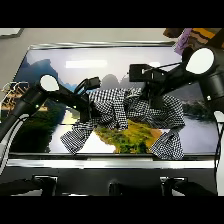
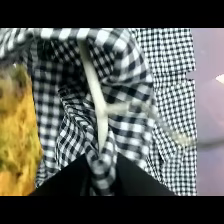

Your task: Fold the clothes and pants, and hang the long-sleeved shirts on hangers.

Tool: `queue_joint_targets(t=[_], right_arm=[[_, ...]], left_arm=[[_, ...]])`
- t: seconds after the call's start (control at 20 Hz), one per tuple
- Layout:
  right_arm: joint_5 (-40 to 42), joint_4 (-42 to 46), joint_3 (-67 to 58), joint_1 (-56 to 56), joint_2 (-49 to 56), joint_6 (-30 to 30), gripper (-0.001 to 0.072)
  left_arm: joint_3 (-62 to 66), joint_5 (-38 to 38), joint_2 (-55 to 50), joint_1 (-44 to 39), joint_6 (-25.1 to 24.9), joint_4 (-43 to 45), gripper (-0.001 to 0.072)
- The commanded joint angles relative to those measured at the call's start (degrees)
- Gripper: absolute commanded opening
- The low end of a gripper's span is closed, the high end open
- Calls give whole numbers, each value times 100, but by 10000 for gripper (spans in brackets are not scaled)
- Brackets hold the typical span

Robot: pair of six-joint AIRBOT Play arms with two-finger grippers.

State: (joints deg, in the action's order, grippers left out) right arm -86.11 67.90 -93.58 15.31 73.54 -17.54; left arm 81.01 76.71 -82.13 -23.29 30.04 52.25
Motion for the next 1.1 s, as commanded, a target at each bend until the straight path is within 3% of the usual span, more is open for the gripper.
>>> queue_joint_targets(t=[0.0, 0.05, 0.1, 0.4, 0.5, 0.6, 0.8, 0.95, 1.05], right_arm=[[118, 33, 0, -109, -92, -688, 338], [120, 39, 0, -225, -168, -804, 420], [90, 39, 0, -387, -271, -857, 444], [-326, -184, 2, -1858, -874, -896, 447], [-415, -245, 11, -2439, -887, -680, 511], [-431, -334, 28, -2846, -844, -505, 514], [-424, -590, 28, -2929, -376, -278, 528], [-459, -868, 28, -2929, 70, 400, 527], [-511, -951, 28, -2929, 289, 518, 527]], left_arm=[[20, -120, 98, 0, -9, 251, 29], [20, -181, 153, 0, -11, 299, 29], [20, -225, 203, 0, -11, 308, 29], [20, -321, 461, -2, -11, 330, 28], [20, -323, 518, -2, -15, 332, 28], [20, -321, 542, -2, -15, 332, 28], [20, -321, 542, -2, -35, 350, 28], [20, -321, 542, -2, -33, 400, 29], [20, -321, 540, -2, -33, 439, 29]])
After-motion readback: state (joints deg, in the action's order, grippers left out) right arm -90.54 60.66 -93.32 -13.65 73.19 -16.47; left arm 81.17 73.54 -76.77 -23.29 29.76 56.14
